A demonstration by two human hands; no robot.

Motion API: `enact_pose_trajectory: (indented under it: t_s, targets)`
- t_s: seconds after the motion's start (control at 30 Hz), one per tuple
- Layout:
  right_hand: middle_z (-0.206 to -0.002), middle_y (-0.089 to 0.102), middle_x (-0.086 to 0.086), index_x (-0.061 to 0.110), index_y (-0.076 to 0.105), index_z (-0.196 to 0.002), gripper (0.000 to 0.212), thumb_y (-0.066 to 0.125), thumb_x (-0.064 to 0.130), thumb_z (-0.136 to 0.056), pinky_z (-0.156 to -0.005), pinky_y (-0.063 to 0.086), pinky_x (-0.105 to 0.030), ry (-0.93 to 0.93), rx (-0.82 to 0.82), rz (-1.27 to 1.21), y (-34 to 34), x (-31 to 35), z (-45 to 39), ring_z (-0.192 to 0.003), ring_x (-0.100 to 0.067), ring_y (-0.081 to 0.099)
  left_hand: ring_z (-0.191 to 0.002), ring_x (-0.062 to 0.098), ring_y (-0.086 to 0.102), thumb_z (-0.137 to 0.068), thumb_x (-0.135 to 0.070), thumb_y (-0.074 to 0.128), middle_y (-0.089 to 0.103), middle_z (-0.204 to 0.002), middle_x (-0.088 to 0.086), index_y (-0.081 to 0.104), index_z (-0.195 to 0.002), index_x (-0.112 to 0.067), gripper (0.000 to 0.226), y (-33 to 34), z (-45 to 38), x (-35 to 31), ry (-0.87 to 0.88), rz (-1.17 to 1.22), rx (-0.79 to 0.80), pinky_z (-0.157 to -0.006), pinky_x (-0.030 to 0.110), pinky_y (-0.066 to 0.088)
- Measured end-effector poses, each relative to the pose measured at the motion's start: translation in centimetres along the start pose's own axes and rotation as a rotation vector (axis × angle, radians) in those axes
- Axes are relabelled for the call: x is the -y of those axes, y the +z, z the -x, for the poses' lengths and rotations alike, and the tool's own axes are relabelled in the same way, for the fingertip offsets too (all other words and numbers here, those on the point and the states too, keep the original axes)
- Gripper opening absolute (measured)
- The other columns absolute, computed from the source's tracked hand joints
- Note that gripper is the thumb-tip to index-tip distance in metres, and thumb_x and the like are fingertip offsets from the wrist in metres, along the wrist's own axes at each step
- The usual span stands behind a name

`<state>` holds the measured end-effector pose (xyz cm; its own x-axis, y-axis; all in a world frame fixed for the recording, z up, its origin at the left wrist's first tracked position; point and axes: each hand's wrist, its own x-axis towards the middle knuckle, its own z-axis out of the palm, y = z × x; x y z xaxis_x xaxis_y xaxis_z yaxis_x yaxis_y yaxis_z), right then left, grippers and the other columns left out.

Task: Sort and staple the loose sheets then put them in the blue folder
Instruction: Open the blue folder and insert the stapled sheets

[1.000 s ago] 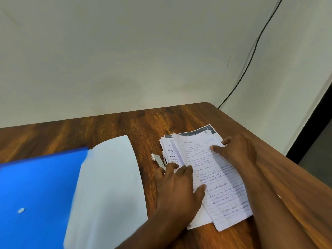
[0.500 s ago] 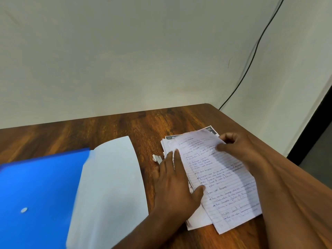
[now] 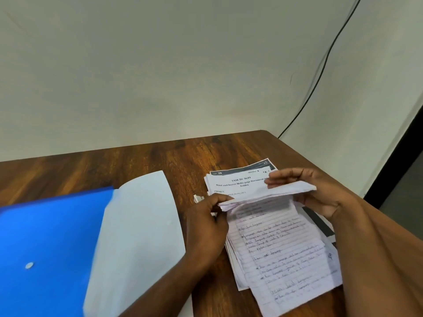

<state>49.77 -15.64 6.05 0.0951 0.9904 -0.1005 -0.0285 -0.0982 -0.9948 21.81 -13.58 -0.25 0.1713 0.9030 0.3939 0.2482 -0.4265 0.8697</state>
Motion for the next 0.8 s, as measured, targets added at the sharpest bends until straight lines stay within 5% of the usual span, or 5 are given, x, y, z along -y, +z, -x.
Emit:
enact_pose_trajectory:
  t_s: [0.2,0.3,0.47,0.63,0.8]
  targets:
    - [-0.098,0.076,-0.012,0.009,0.075,-0.107,0.013,0.067,0.008,-0.096,-0.082,0.057,-0.043,0.068,-0.566,0.259,0.4,-1.8,-2.3,-0.088,-0.027,0.070,-0.098,-0.002,0.070,-0.087,-0.008,0.081,0.075,-0.100,-0.025,0.075,-0.096,-0.035,0.029,-0.1,0.2,0.3,0.005,0.035,0.029,-0.076,0.017,0.059]
    - [-0.089,0.074,-0.004,0.010,0.071,-0.099,0.017,0.082,0.011,-0.087,-0.066,0.051,-0.029,0.084,-0.590,0.418,1.8,-2.3,-2.7,-0.075,-0.018,0.066,-0.102,-0.003,0.069,-0.085,-0.018,0.085,0.074,-0.104,-0.025,0.074,-0.098,-0.036,0.025,0.0,0.4,0.2,0.019,0.016,0.061,-0.078,0.014,0.058]
    - [-0.100,0.073,-0.003,0.010,0.071,-0.109,0.043,0.095,0.016,-0.073,-0.082,0.057,-0.034,0.075,-0.605,0.545,2.0,-2.6,-3.2,-0.090,-0.020,0.071,-0.102,-0.002,0.069,-0.089,-0.011,0.080,0.075,-0.110,-0.024,0.076,-0.106,-0.031,0.027,0.3,0.3,0.4,0.001,-0.061,0.060,-0.082,0.023,0.062]
    - [-0.090,0.074,-0.010,0.002,0.073,-0.108,0.017,0.072,-0.004,-0.092,-0.052,0.051,-0.020,0.101,-0.502,0.343,1.7,-1.8,-2.9,-0.058,-0.011,0.070,-0.110,0.002,0.067,-0.096,-0.007,0.068,0.068,-0.129,-0.022,0.064,-0.123,-0.033,0.038,0.3,0.3,0.1,0.004,-0.121,0.031,-0.083,0.014,0.058]
    - [-0.103,0.074,-0.022,0.001,0.065,-0.101,0.015,0.054,-0.006,-0.094,-0.061,0.050,-0.033,0.154,-0.430,0.177,0.8,-1.5,-2.5,-0.086,-0.030,0.065,-0.098,0.003,0.069,-0.100,-0.020,0.065,0.069,-0.120,-0.024,0.059,-0.120,-0.038,0.028,0.4,0.3,0.0,-0.030,-0.132,0.013,-0.074,0.016,0.059]
